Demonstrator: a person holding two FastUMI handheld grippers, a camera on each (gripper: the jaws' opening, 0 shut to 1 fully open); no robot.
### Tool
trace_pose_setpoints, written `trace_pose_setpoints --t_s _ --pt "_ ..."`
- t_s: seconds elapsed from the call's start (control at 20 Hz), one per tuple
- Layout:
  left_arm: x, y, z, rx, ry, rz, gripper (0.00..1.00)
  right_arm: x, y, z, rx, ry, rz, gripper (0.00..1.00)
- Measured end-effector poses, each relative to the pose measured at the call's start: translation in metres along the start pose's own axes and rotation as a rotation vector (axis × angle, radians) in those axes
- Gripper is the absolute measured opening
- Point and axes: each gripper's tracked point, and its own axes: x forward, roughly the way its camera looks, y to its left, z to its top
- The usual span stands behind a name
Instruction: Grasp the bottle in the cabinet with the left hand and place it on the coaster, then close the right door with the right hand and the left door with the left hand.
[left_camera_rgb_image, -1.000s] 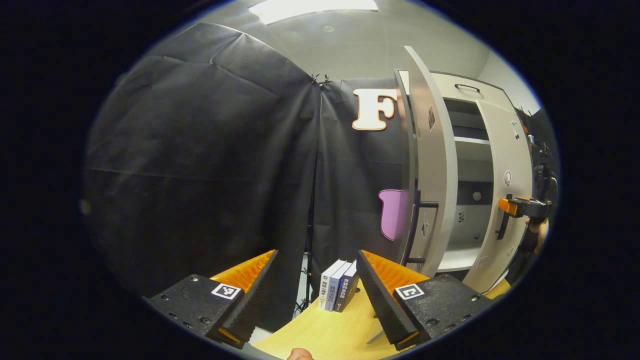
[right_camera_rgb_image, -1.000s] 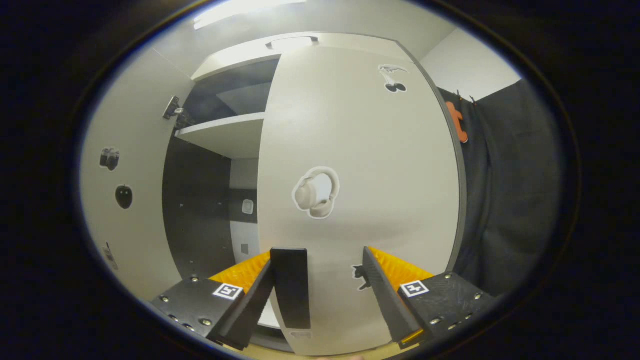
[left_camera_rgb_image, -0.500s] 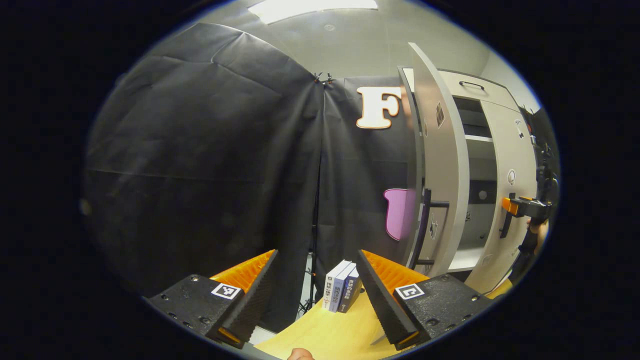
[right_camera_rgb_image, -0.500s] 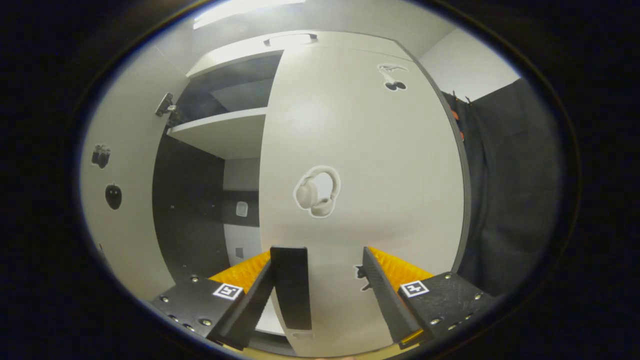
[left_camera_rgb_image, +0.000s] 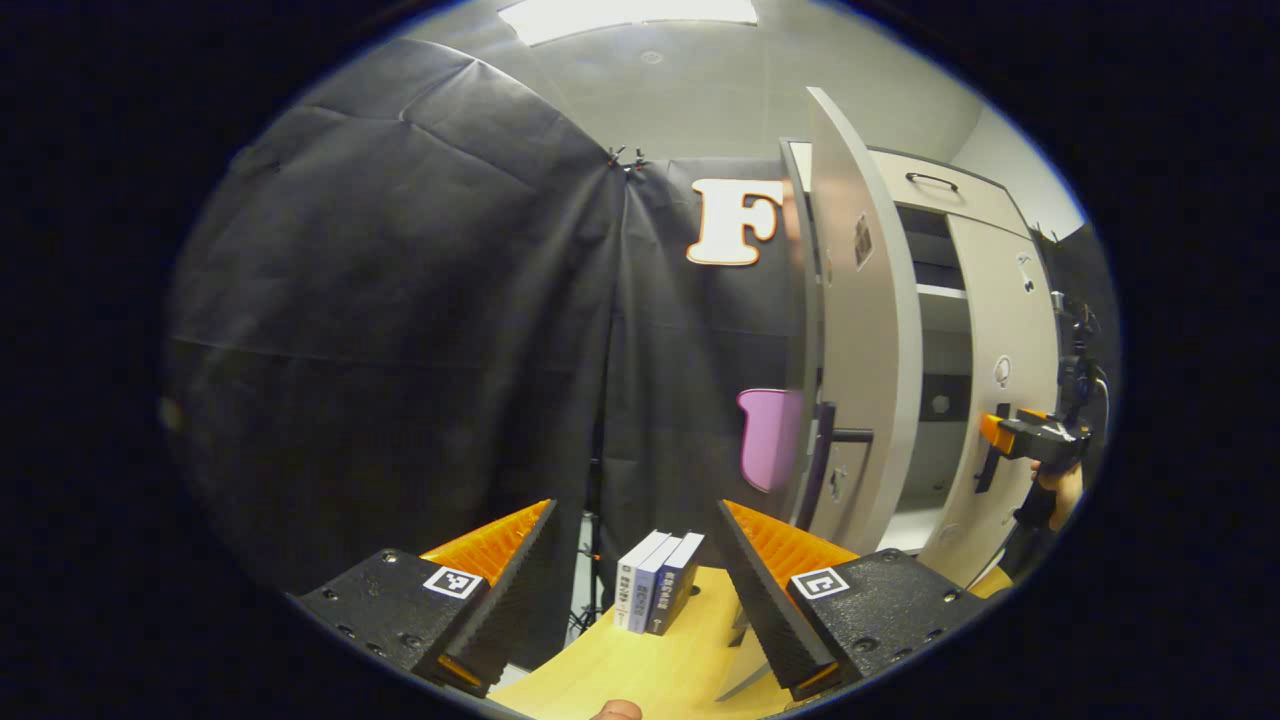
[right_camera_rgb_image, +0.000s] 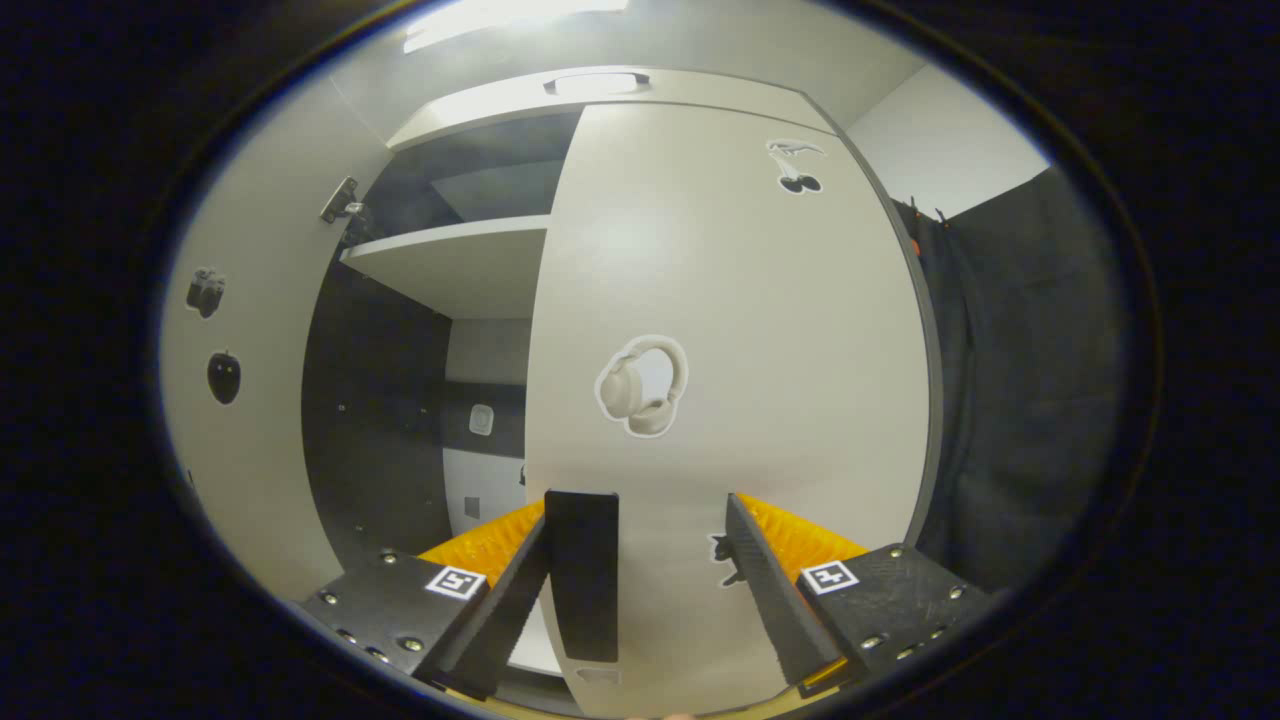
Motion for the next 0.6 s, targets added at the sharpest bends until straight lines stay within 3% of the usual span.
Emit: trace_pose_setpoints --t_s 0.15,0.35,0.6 --pt "0.012 -0.031 0.006 -0.01 -0.008 -0.126 0.96 -0.018 0.0 0.008 0.006 -0.035 0.045 0.98" --pt "0.024 -0.069 0.019 -0.061 -0.027 -0.293 0.96 -0.052 -0.024 0.024 -0.065 -0.106 -0.016 0.98" --pt "0.028 -0.08 0.018 -0.127 -0.002 -0.377 0.89 -0.074 -0.057 0.024 -0.034 -0.109 -0.085 0.98"
